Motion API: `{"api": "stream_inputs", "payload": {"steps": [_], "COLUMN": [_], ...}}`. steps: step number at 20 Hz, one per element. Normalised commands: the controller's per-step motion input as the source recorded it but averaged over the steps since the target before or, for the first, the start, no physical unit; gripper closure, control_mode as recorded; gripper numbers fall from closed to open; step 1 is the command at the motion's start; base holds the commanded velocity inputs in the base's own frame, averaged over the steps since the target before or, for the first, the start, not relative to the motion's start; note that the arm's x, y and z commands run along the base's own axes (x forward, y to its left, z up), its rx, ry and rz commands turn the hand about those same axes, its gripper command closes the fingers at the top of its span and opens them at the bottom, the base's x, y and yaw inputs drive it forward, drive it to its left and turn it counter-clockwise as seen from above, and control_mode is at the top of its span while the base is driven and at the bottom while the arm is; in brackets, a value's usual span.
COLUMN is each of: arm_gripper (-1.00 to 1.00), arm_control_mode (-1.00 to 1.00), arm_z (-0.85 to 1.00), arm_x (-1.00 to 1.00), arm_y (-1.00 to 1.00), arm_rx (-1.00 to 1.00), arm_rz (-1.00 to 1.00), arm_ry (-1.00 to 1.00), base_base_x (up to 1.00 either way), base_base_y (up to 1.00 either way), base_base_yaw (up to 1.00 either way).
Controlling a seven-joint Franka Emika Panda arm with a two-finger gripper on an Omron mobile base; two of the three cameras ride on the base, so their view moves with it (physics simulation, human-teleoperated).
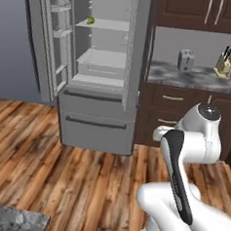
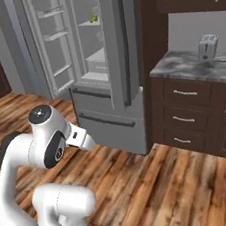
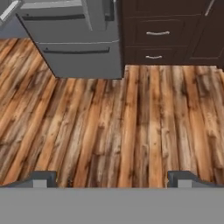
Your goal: Gather the broccoli and squash from the fridge and place them on a tray on the dining counter. Then gather the chicken drumsticks from the fridge and place them on the other tray.
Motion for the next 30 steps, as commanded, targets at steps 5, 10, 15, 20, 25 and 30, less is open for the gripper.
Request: {"api": "stream_inputs", "payload": {"steps": [5,10,15,20,25,30], "arm_gripper": [-1.0,-1.0,-1.0,-1.0,-1.0,-1.0], "arm_control_mode": [1.0,1.0,1.0,1.0,1.0,1.0], "arm_z": [0.0,0.0,0.0,0.0,0.0,0.0], "arm_x": [0.0,0.0,0.0,0.0,0.0,0.0], "arm_y": [0.0,0.0,0.0,0.0,0.0,0.0], "arm_rx": [0.0,0.0,0.0,0.0,0.0,0.0], "arm_rz": [0.0,0.0,0.0,0.0,0.0,0.0], "arm_ry": [0.0,0.0,0.0,0.0,0.0,0.0], "base_base_x": [0.92,0.77,1.0,0.85,0.51,0.8], "base_base_y": [0.49,0.62,0.13,0.0,0.01,0.12], "base_base_yaw": [0.19,0.13,0.22,0.15,-0.03,-0.21]}}
